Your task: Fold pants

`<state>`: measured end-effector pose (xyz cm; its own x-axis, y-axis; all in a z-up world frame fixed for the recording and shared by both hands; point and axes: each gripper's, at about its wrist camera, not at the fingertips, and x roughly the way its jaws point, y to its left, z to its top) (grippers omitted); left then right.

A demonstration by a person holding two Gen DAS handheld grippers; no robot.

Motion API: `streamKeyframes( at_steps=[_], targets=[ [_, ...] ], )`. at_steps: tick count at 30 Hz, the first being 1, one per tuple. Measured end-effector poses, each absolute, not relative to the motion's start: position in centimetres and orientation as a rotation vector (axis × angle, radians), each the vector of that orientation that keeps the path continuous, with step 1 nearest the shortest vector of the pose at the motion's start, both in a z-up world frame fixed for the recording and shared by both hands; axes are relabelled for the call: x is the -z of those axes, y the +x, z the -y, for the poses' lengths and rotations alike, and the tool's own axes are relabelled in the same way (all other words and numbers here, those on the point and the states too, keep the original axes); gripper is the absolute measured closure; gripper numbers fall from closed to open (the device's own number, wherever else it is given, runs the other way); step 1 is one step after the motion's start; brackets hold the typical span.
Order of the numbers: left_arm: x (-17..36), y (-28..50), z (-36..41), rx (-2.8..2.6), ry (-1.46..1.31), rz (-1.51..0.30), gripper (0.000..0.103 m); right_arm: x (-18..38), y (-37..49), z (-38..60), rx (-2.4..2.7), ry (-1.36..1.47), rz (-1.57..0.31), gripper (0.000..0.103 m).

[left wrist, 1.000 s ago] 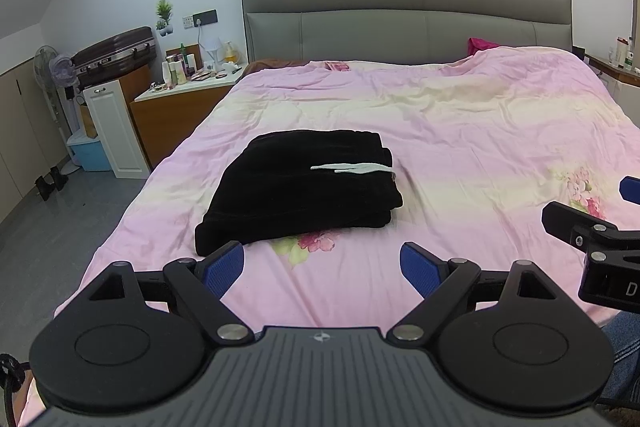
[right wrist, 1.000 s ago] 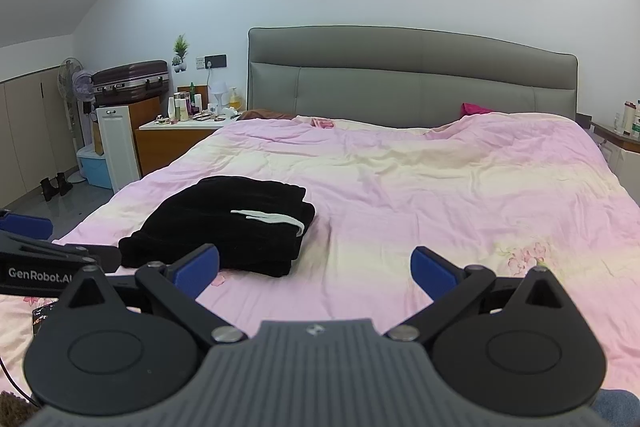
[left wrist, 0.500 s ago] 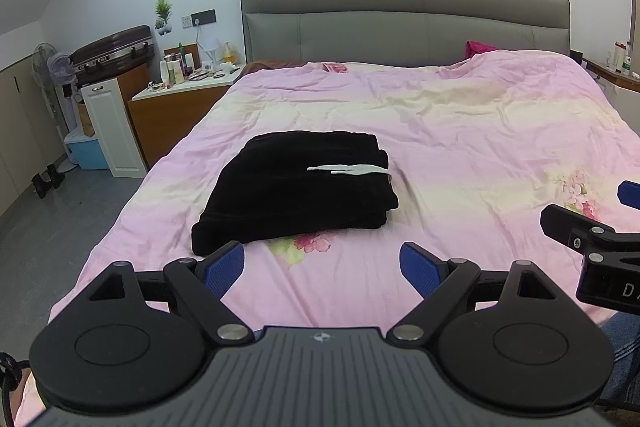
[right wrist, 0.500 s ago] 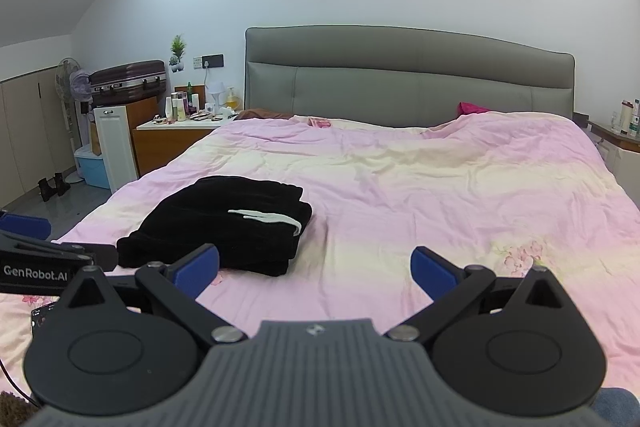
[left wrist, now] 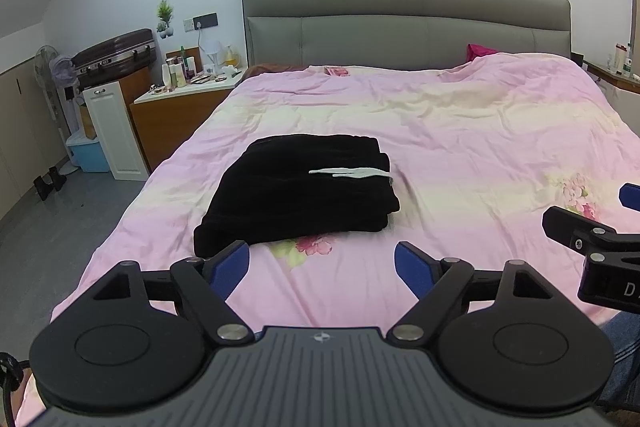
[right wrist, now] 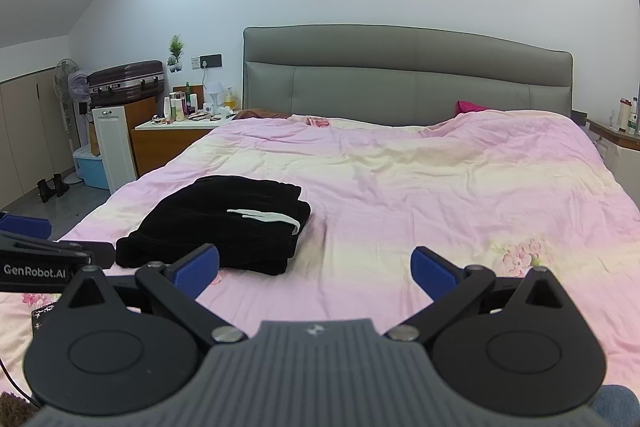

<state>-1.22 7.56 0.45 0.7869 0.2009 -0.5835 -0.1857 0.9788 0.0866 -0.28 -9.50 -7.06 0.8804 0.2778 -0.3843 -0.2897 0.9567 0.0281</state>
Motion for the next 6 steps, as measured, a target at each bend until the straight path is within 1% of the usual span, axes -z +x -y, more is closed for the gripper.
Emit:
streamKeyframes(
  at_steps=[6],
  targets=[
    [-0.43, -1.25, -7.51, -0.201, 0.029, -0.627, 0.008, 7.05, -0.30, 9.49, -0.294, -0.031, -0.397, 0.005]
  ],
)
